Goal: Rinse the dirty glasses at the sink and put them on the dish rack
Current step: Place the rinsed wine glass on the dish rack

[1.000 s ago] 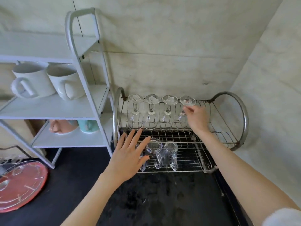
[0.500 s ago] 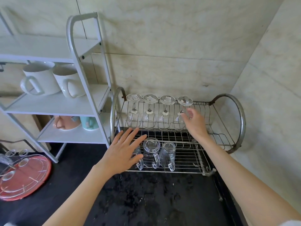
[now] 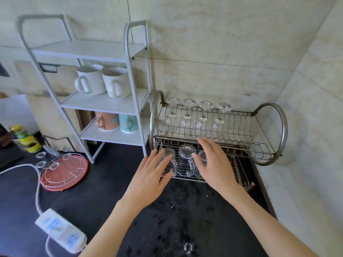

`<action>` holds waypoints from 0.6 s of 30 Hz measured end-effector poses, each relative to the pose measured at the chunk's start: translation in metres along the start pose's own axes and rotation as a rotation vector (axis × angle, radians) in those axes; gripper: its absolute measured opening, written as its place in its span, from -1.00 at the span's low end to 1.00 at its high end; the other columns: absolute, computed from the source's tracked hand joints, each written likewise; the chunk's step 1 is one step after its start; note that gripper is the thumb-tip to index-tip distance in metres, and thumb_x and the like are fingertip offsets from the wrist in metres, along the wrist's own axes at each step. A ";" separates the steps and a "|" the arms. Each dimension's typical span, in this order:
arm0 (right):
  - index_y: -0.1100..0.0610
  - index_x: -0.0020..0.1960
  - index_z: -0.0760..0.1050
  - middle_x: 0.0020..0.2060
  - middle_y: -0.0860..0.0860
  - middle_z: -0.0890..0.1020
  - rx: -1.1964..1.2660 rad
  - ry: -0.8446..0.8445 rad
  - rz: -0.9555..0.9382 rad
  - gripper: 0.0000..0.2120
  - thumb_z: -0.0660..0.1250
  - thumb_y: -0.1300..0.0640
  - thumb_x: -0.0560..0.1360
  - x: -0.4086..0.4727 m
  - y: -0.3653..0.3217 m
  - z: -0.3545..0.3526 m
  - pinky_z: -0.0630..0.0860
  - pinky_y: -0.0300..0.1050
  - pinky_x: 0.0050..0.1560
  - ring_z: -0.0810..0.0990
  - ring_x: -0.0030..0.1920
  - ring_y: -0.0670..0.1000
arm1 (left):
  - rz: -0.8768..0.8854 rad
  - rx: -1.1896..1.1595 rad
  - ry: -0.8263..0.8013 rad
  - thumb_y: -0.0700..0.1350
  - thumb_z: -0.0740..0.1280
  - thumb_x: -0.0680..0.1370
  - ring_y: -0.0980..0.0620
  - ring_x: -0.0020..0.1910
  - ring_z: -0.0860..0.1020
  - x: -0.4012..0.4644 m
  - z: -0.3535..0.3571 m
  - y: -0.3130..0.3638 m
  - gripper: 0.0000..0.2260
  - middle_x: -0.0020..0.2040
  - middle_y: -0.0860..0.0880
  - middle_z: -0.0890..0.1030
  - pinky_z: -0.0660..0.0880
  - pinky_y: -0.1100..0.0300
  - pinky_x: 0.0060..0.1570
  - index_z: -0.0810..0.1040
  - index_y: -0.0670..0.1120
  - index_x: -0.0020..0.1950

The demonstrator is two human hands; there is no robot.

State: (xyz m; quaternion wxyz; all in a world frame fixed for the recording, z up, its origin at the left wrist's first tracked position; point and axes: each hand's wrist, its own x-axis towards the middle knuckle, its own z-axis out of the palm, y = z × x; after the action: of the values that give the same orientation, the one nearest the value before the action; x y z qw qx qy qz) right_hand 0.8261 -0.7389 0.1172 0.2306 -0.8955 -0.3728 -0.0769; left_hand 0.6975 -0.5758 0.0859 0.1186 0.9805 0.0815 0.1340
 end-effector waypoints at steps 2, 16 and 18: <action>0.12 0.45 0.27 0.41 0.02 0.34 0.033 -0.017 -0.041 -0.49 0.17 -0.09 0.57 -0.022 -0.023 0.014 0.17 -0.15 0.41 0.28 0.42 0.02 | -0.063 -0.021 -0.022 0.35 -0.35 0.48 0.03 0.50 -0.03 -0.036 0.000 -0.005 -0.29 0.51 0.01 0.14 -0.17 0.14 0.40 0.12 0.06 0.50; 0.18 0.28 0.49 0.21 0.07 0.56 0.283 -0.282 -0.451 -0.49 0.13 -0.13 0.49 -0.186 -0.263 0.107 0.49 0.12 0.19 0.56 0.17 0.10 | -0.650 0.104 -0.070 0.22 -0.17 0.60 -0.17 0.29 0.46 -0.365 -0.072 -0.074 -0.46 0.32 -0.09 0.48 0.43 -0.13 0.15 0.38 -0.02 0.36; 0.19 0.28 0.48 0.19 0.08 0.57 0.331 -0.331 -0.516 -0.48 0.14 -0.13 0.49 -0.198 -0.298 0.122 0.53 0.14 0.14 0.57 0.16 0.10 | -0.751 0.092 -0.070 0.23 -0.17 0.59 -0.17 0.29 0.46 -0.402 -0.080 -0.083 -0.47 0.33 -0.08 0.48 0.44 -0.10 0.13 0.34 0.00 0.37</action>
State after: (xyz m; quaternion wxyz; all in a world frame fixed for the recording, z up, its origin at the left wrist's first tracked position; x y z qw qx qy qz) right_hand 0.4715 -0.6228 0.0543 0.2818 -0.7225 -0.6269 0.0750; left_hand 0.2817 -0.5566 0.0422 0.1179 0.8905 0.4372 0.0440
